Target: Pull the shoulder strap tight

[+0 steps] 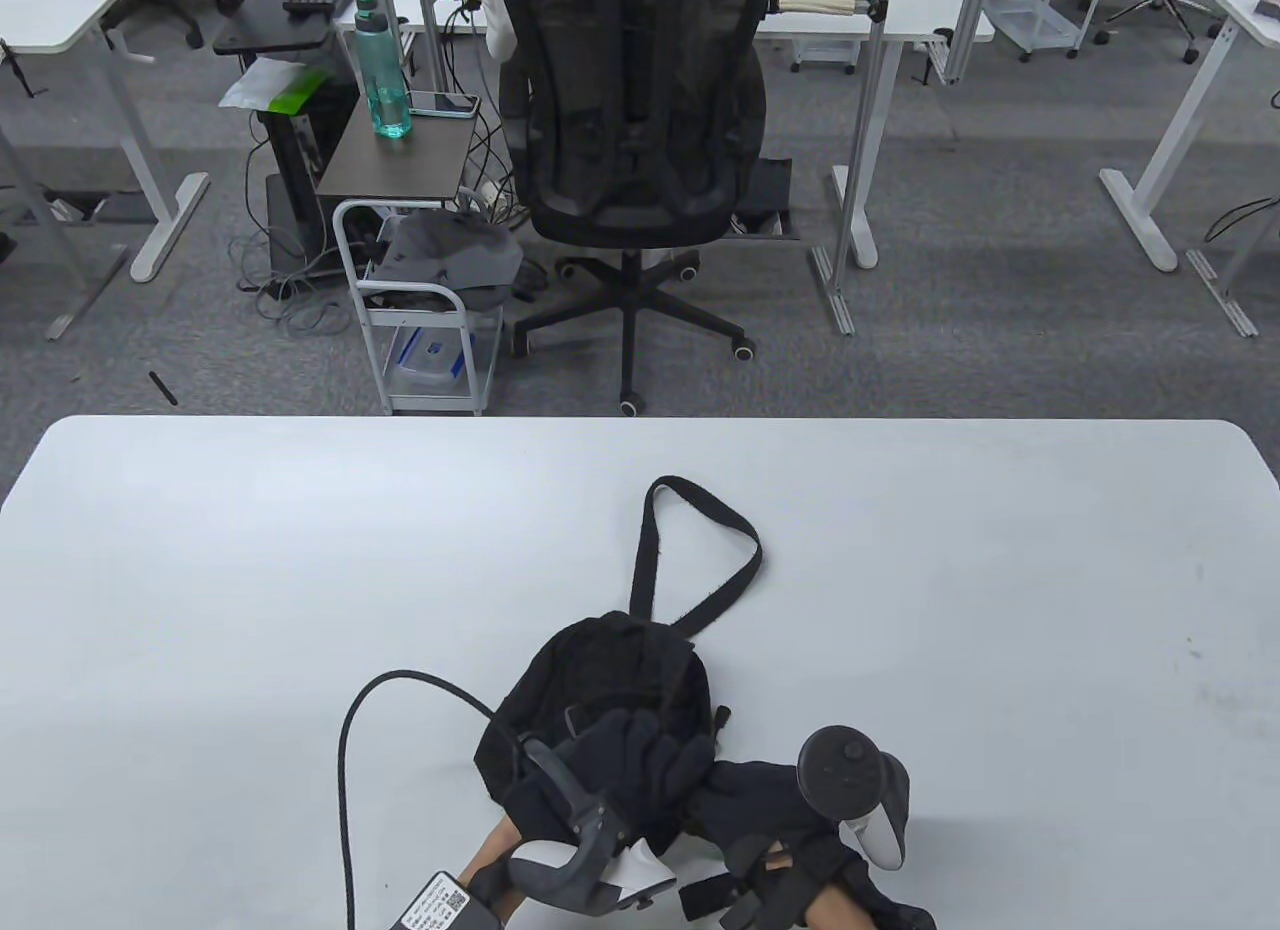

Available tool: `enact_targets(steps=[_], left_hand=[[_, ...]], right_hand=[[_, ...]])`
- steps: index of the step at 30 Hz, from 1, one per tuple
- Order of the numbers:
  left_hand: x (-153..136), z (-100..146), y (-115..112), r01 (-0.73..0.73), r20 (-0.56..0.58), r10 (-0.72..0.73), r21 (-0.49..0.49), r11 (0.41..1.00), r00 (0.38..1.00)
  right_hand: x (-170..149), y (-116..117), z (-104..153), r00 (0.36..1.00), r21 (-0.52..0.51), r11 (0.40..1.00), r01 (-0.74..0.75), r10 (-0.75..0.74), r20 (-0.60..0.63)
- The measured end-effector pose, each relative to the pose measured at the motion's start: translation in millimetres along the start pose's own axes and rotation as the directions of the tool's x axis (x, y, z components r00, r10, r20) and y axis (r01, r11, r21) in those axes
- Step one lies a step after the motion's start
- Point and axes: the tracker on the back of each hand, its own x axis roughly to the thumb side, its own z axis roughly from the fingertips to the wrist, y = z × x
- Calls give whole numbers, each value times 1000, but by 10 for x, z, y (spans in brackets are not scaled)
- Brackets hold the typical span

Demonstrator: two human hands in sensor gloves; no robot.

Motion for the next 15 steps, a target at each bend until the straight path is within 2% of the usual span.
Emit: enact_targets(steps=[4, 9, 12, 15], left_hand=[[-102, -16, -110, 29, -21, -30, -54, 998, 999], [-268, 14, -139, 33, -83, -40, -87, 996, 996], [-275, 19, -92, 26, -82, -33, -77, 997, 996], [-212, 10, 0, 88, -48, -90, -45, 995, 995]], right_hand=[[14, 26, -13, 1000, 13, 1000, -9, 9, -3], [23, 24, -6, 1000, 33, 999, -8, 8, 5], [23, 31, -8, 1000, 36, 999, -12, 11, 8], [-27, 27, 3, 1000, 22, 1000, -5, 5, -25]])
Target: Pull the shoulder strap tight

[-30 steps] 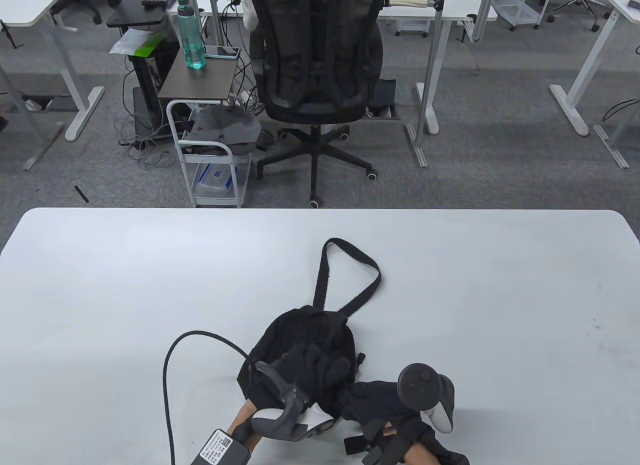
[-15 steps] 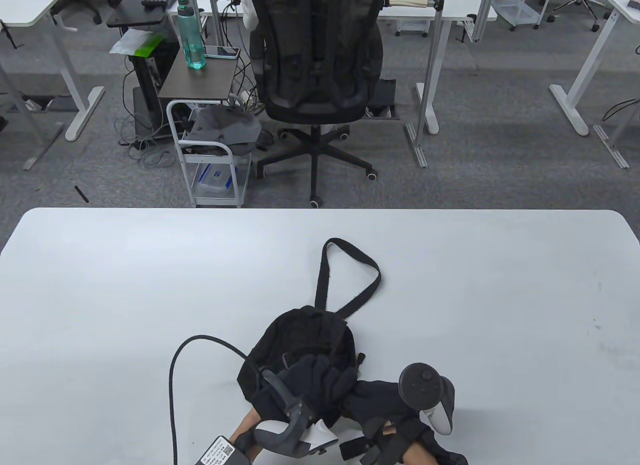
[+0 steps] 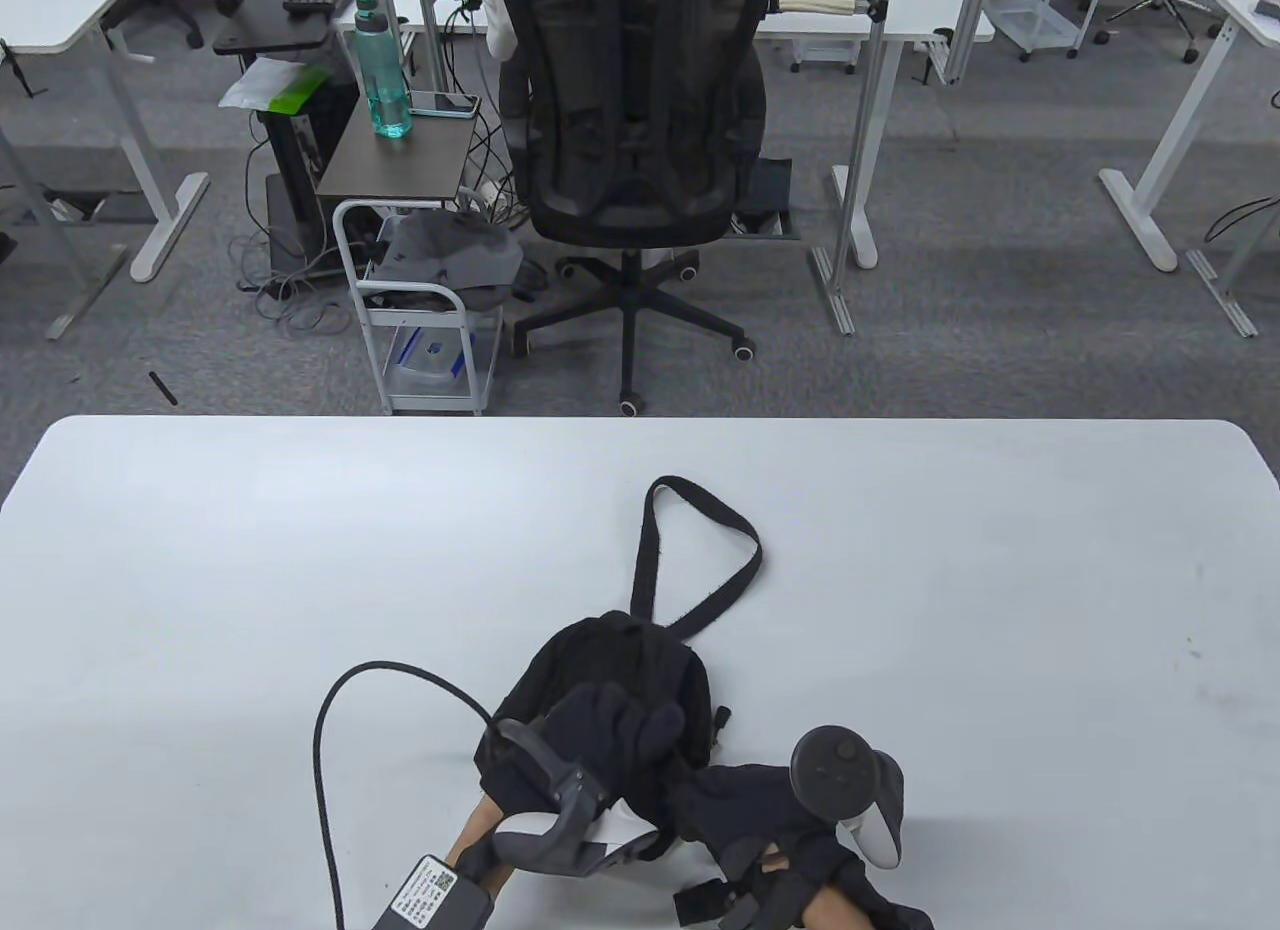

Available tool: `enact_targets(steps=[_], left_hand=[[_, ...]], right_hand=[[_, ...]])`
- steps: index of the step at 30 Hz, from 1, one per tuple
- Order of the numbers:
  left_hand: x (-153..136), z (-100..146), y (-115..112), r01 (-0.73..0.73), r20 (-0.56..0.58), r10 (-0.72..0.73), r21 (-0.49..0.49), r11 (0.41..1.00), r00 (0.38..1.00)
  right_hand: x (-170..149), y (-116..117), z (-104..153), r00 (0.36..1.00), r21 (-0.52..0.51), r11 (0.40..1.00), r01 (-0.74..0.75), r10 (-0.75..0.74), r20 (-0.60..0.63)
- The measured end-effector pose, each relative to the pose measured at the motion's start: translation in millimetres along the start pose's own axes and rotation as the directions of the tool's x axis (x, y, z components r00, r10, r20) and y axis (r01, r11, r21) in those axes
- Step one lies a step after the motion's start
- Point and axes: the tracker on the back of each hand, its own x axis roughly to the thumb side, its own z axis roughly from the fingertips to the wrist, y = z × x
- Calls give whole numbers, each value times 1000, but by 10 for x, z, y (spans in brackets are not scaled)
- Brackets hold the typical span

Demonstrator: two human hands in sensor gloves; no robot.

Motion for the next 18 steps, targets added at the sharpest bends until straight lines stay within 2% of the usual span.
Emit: enact_targets(steps=[6, 9, 14, 18], left_hand=[[198, -24, 140, 2, 62, -7, 68, 998, 998], [215, -8, 103, 4, 69, -9, 69, 998, 998], [144, 5, 13, -8, 48, 6, 37, 999, 999], [65, -16, -46, -41, 7, 41, -17, 999, 999]], right_hand=[[0, -7, -6, 1000, -32, 999, 21, -20, 23], [1, -32, 6, 999, -45, 999, 29, -28, 30], [41, -23, 5, 997, -29, 998, 56, -54, 59], [97, -42, 16, 995, -46, 999, -20, 24, 99]])
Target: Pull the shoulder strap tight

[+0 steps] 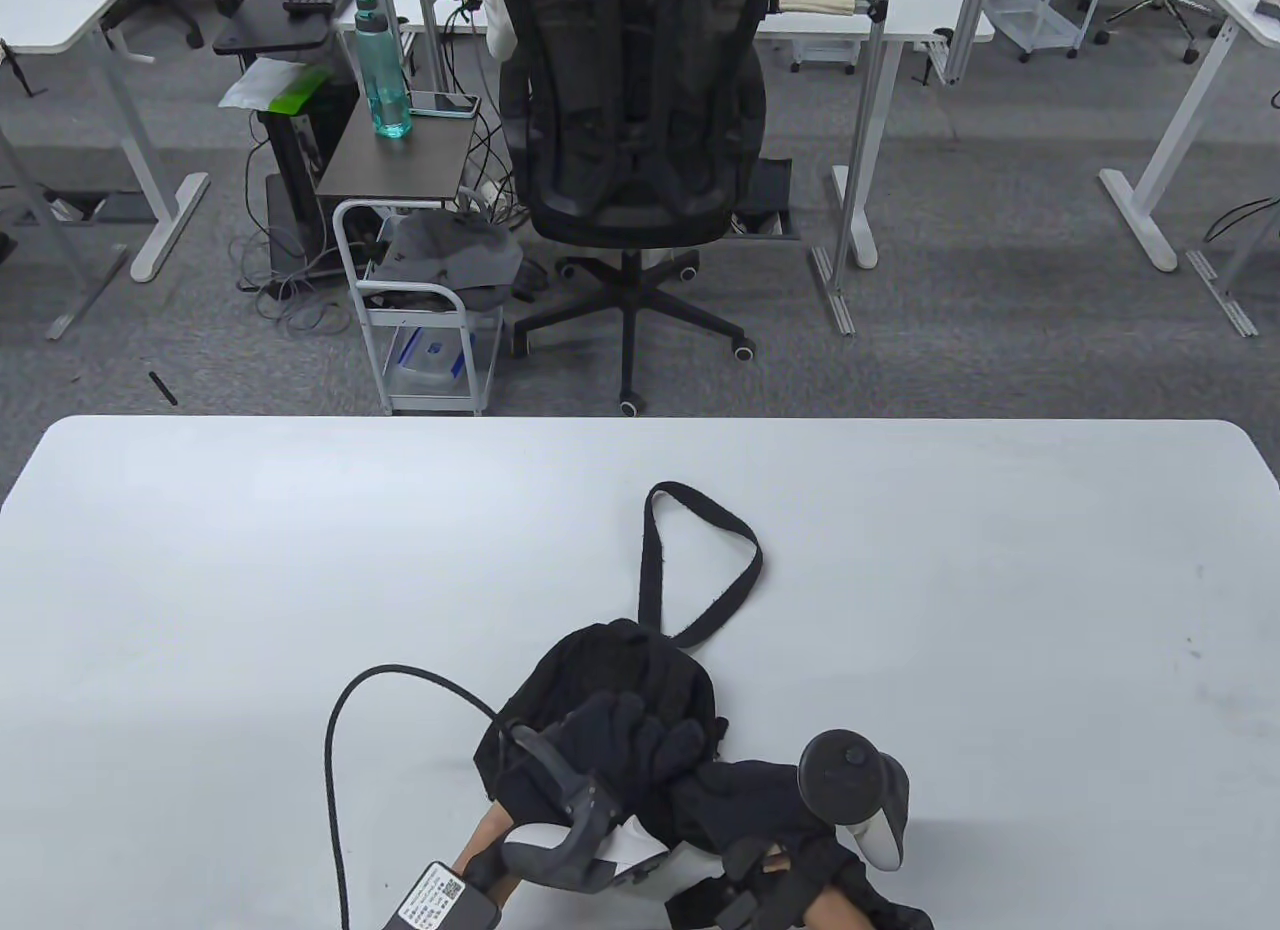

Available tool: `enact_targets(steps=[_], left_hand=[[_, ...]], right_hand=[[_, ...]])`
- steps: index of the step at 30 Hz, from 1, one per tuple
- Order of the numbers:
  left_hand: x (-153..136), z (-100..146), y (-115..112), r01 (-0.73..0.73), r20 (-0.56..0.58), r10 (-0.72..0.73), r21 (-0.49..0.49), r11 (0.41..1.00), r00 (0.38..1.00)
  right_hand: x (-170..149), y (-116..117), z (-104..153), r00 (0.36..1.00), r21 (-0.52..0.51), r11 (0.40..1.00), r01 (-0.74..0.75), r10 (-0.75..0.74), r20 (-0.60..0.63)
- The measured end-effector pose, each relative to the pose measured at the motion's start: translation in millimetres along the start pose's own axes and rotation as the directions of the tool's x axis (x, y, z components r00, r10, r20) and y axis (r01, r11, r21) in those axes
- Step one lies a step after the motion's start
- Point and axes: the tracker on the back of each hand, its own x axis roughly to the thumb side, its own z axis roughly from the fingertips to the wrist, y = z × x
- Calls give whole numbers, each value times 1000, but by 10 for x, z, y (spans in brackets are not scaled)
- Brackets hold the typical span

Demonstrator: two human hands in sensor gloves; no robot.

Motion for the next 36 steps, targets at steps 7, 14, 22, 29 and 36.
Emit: enact_targets(steps=[7, 14, 22, 29, 36], left_hand=[[-73, 22, 53, 45, -6, -45, 33, 998, 999], [118, -5, 218, 70, 51, -75, 92, 993, 996], [52, -32, 36, 22, 14, -22, 16, 1000, 1000], [-99, -14, 14, 6, -29, -6, -15, 1000, 1000], [34, -11, 196, 28, 12, -29, 58, 998, 1000]], right_hand=[[-76, 39, -29, 995, 134, 988, 76, -67, -68], [-168, 30, -42, 987, 28, 991, 128, -125, -102], [-71, 28, -45, 996, 8, 998, 68, -68, -50], [-49, 48, -34, 998, 45, 998, 48, -46, -39], [-147, 65, -31, 990, 9, 996, 91, -89, -113]])
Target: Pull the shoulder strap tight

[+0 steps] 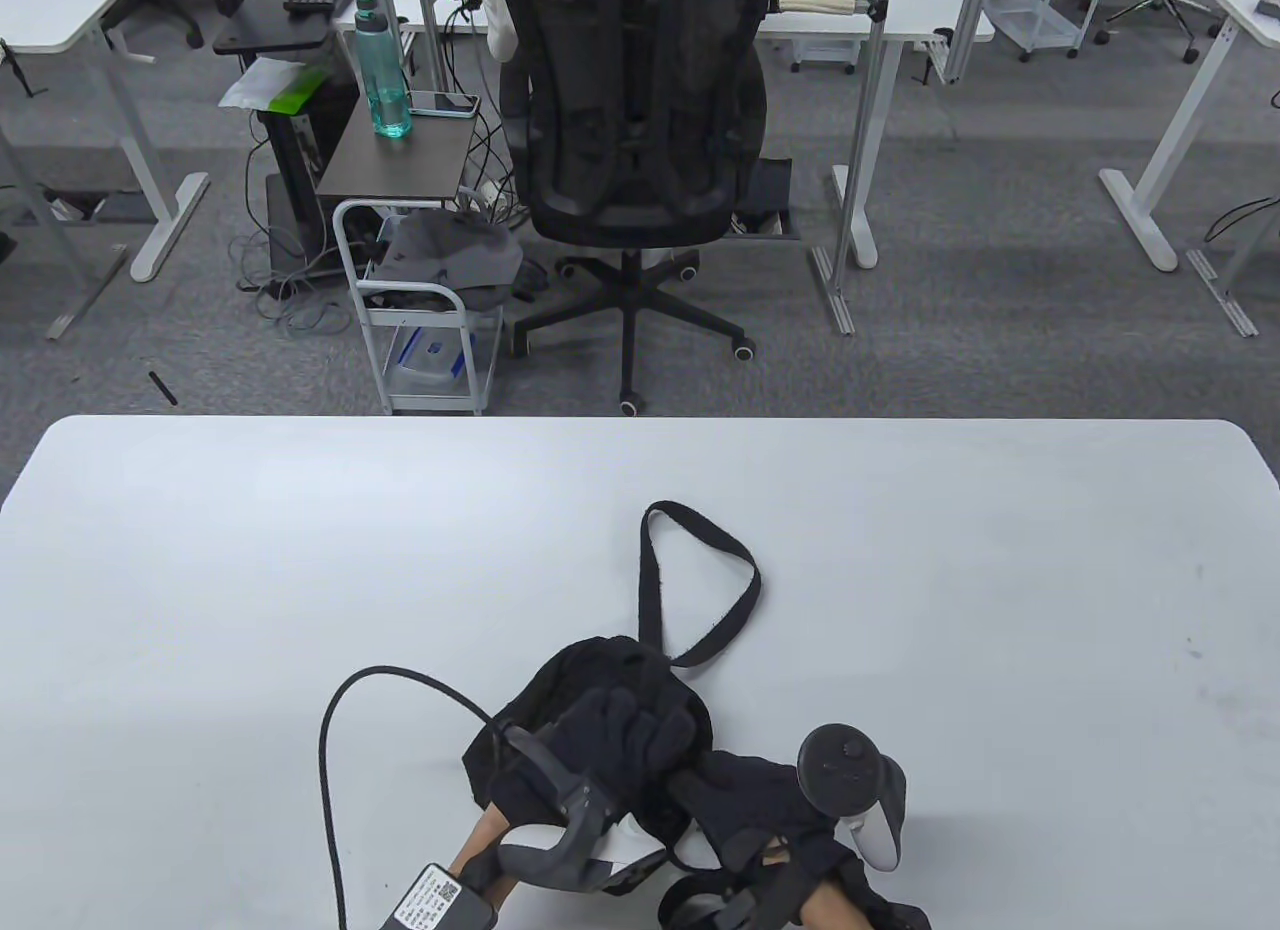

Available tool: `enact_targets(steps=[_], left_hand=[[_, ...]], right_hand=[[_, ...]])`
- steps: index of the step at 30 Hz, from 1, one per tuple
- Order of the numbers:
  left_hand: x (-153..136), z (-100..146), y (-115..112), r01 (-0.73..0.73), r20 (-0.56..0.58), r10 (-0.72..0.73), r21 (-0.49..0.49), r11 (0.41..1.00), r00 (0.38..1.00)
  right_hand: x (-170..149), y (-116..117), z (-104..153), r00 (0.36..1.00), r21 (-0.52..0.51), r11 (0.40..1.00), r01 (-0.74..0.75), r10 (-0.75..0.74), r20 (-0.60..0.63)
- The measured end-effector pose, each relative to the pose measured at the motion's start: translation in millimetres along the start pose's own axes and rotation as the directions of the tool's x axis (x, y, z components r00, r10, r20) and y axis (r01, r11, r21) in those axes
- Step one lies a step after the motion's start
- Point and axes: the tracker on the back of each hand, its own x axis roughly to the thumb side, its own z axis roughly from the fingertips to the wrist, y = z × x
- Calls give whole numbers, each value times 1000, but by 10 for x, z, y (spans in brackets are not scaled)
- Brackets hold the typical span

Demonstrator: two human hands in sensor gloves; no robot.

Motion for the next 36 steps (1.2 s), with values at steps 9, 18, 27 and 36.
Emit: enact_targets(steps=[9, 18, 27, 36], left_hand=[[28, 1, -77, -24, 4, 24, -3, 1000, 1000], [-242, 20, -226, -124, -113, 113, -99, 987, 987], [-166, 37, -101, -94, -62, 90, -64, 993, 994], [-3, 6, -110, -109, -20, 109, -30, 994, 994]], right_hand=[[59, -5, 3, 997, -55, 997, -46, 49, 64], [126, 30, 23, 994, -34, 996, -79, 81, 69], [-7, 12, 3, 999, -46, 998, -34, 34, 5], [37, 20, 1, 997, -64, 997, -51, 54, 48]])
